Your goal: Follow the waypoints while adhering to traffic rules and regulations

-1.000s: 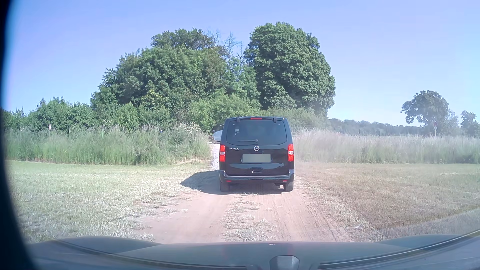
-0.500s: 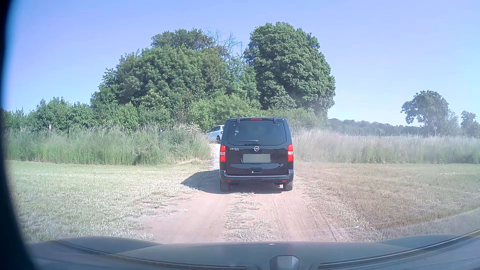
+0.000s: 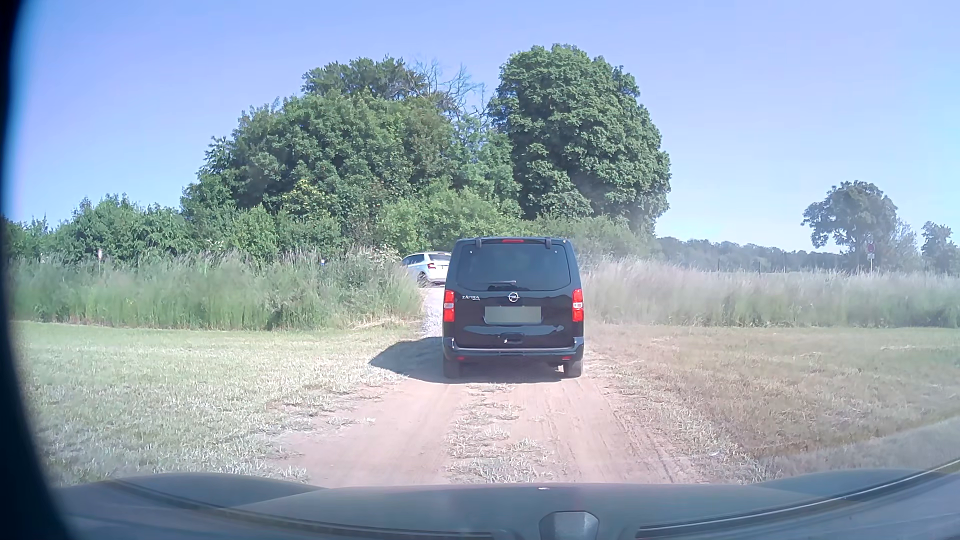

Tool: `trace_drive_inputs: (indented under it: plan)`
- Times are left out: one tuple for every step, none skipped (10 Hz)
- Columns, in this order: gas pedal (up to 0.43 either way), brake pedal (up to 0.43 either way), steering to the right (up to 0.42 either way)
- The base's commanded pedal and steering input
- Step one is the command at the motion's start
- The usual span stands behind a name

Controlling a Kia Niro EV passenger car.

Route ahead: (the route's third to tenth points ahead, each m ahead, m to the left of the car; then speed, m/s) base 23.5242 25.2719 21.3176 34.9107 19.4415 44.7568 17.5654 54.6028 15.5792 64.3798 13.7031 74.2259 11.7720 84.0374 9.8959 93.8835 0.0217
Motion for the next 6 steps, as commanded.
trace_drive_inputs:
  plan:
    - [0.0,0.006,-0.013]
    - [0.0,0.006,-0.013]
    - [0.0,0.006,-0.016]
    - [0.02,0.006,-0.018]
    - [0.087,0.006,-0.021]
    - [0.15,0.006,-0.024]
